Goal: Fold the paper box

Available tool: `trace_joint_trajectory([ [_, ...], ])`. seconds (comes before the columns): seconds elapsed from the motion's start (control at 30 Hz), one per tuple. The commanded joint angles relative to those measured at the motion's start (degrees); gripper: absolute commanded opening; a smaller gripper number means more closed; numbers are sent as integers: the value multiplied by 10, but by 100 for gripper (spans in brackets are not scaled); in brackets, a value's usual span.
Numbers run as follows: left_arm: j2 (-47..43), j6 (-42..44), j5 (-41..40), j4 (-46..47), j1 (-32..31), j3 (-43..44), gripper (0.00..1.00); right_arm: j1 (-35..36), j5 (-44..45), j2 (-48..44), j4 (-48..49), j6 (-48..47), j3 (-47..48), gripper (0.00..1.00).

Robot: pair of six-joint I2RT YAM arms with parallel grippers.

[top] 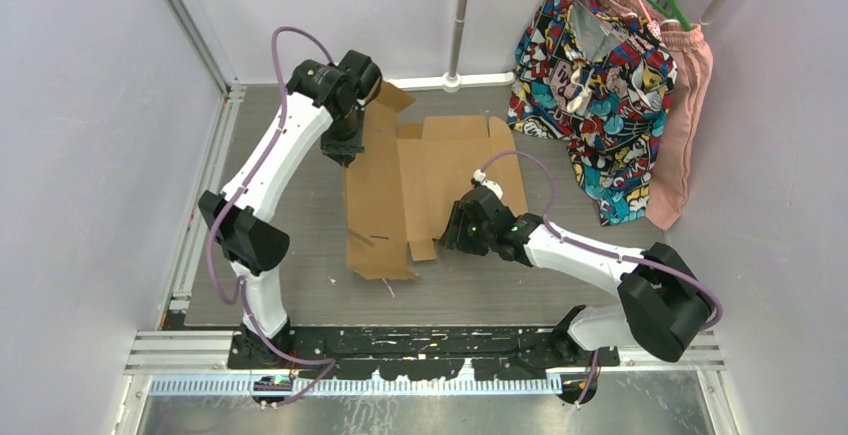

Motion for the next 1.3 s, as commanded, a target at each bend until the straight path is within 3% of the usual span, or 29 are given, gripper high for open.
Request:
trace_joint_trajectory([
  [0.0, -2, 27, -54, -78, -22, 70, 0, 18, -8, 2, 18, 4, 30, 54],
  [0.2, 16, 24, -93, -89, -48, 105, 0, 19, -40, 1, -2, -21, 65, 74],
  [0.3, 29, 24, -116, -98, -58, 112, 0, 18, -47, -5, -11, -37, 79, 76],
  [0.63, 56, 30, -189, -114, -78, 106, 0, -2, -4, 14, -5, -95, 91, 68],
  [1.1, 86, 87, -264, -82, -128, 100, 0, -2, -59, 153, 106, -77, 39, 59],
  [1.27, 94, 109, -287, -67, -145, 97, 0, -1, -77, 159, 141, -62, 15, 57],
])
